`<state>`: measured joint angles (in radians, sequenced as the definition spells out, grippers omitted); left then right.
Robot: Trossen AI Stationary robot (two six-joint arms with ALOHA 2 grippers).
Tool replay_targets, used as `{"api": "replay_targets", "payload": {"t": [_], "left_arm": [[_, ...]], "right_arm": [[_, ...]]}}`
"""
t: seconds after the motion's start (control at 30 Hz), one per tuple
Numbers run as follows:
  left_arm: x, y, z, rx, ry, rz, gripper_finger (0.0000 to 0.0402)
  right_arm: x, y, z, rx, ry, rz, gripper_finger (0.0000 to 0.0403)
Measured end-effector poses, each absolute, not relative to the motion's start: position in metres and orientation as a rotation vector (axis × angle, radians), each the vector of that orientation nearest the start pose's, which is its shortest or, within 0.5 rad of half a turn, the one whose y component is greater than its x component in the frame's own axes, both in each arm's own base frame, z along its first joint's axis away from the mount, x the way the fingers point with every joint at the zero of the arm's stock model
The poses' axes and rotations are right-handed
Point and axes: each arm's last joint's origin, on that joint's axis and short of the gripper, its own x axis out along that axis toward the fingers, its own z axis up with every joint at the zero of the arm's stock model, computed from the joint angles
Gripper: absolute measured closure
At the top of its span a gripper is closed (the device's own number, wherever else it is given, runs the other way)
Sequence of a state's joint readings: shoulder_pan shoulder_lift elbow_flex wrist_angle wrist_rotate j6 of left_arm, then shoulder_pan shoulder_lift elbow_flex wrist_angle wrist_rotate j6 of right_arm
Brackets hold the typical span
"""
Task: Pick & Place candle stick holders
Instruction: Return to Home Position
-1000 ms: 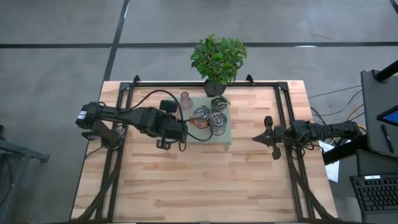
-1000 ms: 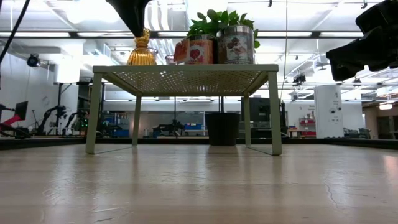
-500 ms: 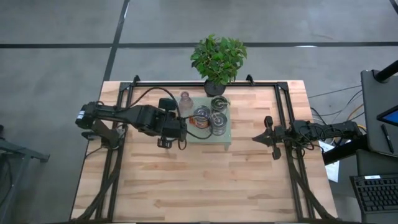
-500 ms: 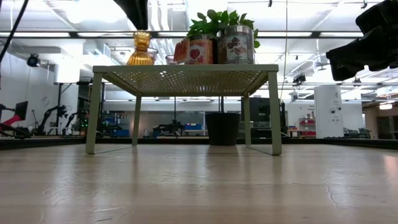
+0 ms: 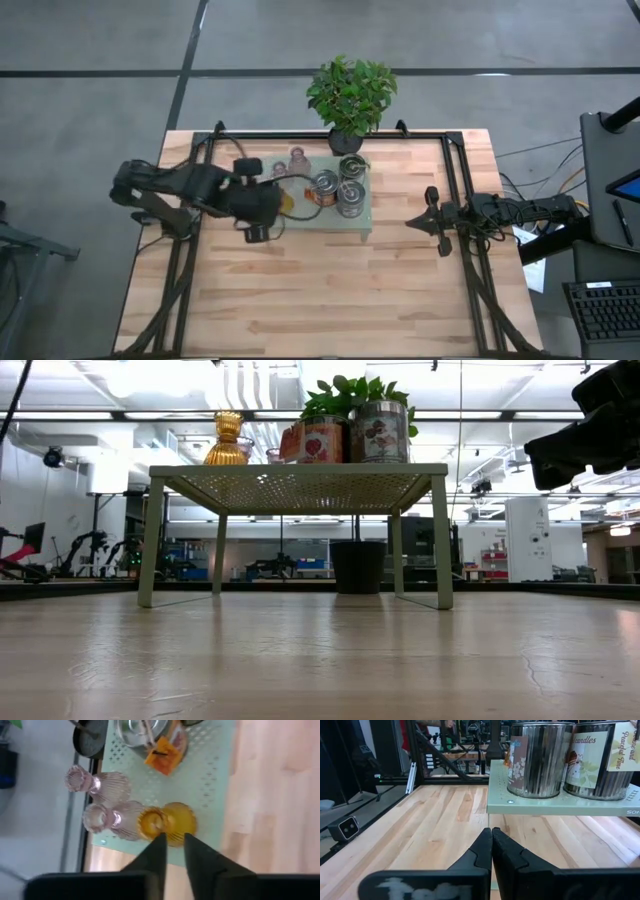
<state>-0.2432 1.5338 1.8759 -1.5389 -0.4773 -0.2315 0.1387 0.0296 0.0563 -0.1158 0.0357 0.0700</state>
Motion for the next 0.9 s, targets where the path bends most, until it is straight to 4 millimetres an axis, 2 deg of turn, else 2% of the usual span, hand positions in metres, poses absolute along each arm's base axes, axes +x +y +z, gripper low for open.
{"api": "replay_targets", "payload": {"t": [0.1, 0.2, 0.3, 0.4, 0.6, 0.77, 0.9], "left_arm": [[0.231, -0.06, 0.428, 0.149, 1.028, 0.295, 0.0387], [0.213, -0.075, 0.431, 0.098, 0.925, 0.24, 0.0394], [0.201, -0.087, 0.423, 0.081, 0.775, 0.16, 0.0399], [0.194, -0.094, 0.401, 0.052, 0.647, 0.056, 0.0399], [0.172, -0.095, 0.348, -0.083, 0.443, -0.141, 0.04], [0.15, -0.082, 0.293, 0.05, 0.331, -0.143, 0.0399], [0.134, -0.071, 0.269, -0.024, 0.217, -0.122, 0.0399]], "right_arm": [[0.095, 0.012, 0.169, 0.062, 0.093, 0.101, 0.0394], [0.095, 0.012, 0.169, 0.062, 0.092, 0.1, 0.0394], [0.095, 0.012, 0.169, 0.062, 0.092, 0.1, 0.0394], [0.095, 0.012, 0.169, 0.062, 0.092, 0.1, 0.0394], [0.095, 0.012, 0.169, 0.062, 0.092, 0.1, 0.0394], [0.095, 0.012, 0.169, 0.062, 0.092, 0.101, 0.0394], [0.095, 0.012, 0.169, 0.062, 0.092, 0.101, 0.0394]]}}
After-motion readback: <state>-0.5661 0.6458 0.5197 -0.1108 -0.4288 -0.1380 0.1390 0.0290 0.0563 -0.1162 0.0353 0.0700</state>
